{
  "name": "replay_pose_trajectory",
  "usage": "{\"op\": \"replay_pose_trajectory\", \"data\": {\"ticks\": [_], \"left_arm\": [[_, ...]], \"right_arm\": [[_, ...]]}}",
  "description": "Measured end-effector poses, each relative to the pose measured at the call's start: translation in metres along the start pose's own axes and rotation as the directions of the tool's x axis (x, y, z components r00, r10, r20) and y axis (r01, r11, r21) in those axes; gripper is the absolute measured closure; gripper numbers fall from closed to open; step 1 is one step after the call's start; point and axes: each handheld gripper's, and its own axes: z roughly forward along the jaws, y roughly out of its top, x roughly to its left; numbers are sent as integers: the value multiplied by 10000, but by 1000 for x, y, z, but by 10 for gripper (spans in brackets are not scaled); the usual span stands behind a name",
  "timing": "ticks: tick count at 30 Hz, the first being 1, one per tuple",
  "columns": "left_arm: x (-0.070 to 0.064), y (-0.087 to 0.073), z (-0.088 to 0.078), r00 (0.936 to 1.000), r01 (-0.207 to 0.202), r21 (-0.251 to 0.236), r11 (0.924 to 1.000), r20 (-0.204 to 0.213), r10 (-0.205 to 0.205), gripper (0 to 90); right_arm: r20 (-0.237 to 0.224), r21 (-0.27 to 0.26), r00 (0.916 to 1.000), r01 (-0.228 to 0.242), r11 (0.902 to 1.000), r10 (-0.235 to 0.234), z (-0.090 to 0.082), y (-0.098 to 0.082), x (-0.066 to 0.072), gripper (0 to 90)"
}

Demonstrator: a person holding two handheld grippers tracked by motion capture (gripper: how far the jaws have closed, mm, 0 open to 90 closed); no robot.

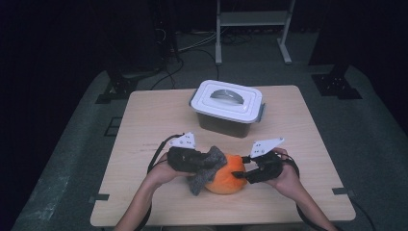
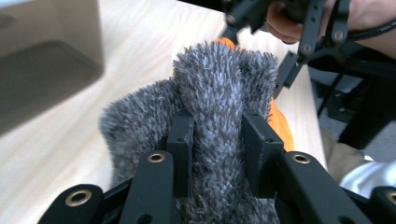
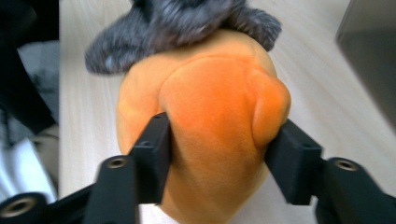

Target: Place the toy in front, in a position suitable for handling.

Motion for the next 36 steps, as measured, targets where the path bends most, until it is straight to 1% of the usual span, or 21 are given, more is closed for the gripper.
{"op": "replay_pose_trajectory", "data": {"ticks": [1, 4, 6, 7, 9, 10, 11, 12, 15, 17, 19, 22, 23, 25, 27, 28, 29, 31, 33, 34, 36], "left_arm": [[-1, 0, 0, 10000, -48, 25, 10000, 85, 48, 672], [-5, 2, 2, 9988, -109, 38, 9999, 485, 107, 672], [-8, 4, 5, 9963, -230, 110, 9997, 835, 220, 672], [-11, 5, 7, 9952, -291, 98, 9995, 932, 281, 672], [-13, 8, 7, 9950, -408, 29, 9992, 913, 404, 670], [-14, 9, 7, 9944, -449, -105, 9989, 951, 457, 670], [-15, 11, 6, 9938, -443, -290, 9986, 1011, 470, 670], [-17, 13, 6, 9935, -518, -371, 9980, 998, 553, 670], [-19, 16, 8, 9941, -770, -235, 9968, 754, 786, 668], [-18, 15, 6, 9953, -732, -165, 9972, 617, 741, 668], [-15, 14, 4, 9967, -742, -6, 9972, 325, 742, 668], [-9, 9, -1, 9987, -499, 53, 9987, 98, 499, 667], [-7, 7, -1, 9991, -388, 20, 9992, 195, 388, 668], [-6, 6, -1, 9988, -241, -9, 9997, 423, 241, 669], [-8, 6, 2, 9973, -338, 148, 9993, 663, 327, 670], [-9, 7, 2, 9962, -379, 212, 9991, 794, 361, 670], [-11, 8, 3, 9947, -481, 248, 9985, 923, 456, 669], [-15, 10, 5, 9903, -682, 184, 9975, 1226, 655, 669], [-18, 11, 8, 9899, -711, 92, 9974, 1236, 694, 668], [-18, 12, 8, 9900, -725, 69, 9973, 1217, 711, 668], [-17, 13, 7, 9923, -628, -222, 9978, 1051, 648, 666]], "right_arm": [[-252, 1, 9995, -177, 9998, 177, 0, 1, -1, 382], [-469, 58, 9978, -457, 9989, 460, -1, 3, 2, 313], [-537, 26, 9972, -529, 9986, 529, 0, 4, 5, 306], [-518, 86, 9974, -488, 9988, 492, 0, 5, 6, 316], [-396, 132, 9990, -205, 9997, 210, 2, 4, 8, 365], [-417, 72, 9991, -118, 9999, 121, 3, 2, 9, 398], [-507, 22, 9987, -63, 10000, 64, 3, 1, 9, 420], [-575, -28, 9983, 77, 10000, -78, 3, 1, 11, 434], [-571, -28, 9964, 627, 9980, -628, 4, 3, 18, 456], [-488, 24, 9958, 775, 9970, -773, 2, 3, 19, 483], [-483, 63, 9945, 938, 9956, -934, 0, 2, 17, 501], [-339, 141, 9945, 995, 9949, -989, -5, 0, 13, 503], [-190, 156, 9946, 1019, 9947, -1016, -7, 0, 12, 502], [-14, 193, 9963, 857, 9961, -857, -9, 1, 10, 488], [-22, 190, 9981, 615, 9979, -614, -7, 3, 9, 423], [-157, 237, 9989, 440, 9988, -436, -6, 3, 9, 388], [-236, 251, 9992, 316, 9992, -310, -5, 4, 10, 373], [-329, 396, 9990, 317, 9987, -304, -2, 4, 12, 359], [-407, 338, 9987, 326, 9989, -312, 0, 3, 13, 361], [-414, 337, 9985, 363, 9988, -349, 0, 2, 14, 381], [-447, 279, 9972, 613, 9977, -600, -1, 0, 15, 426]]}}
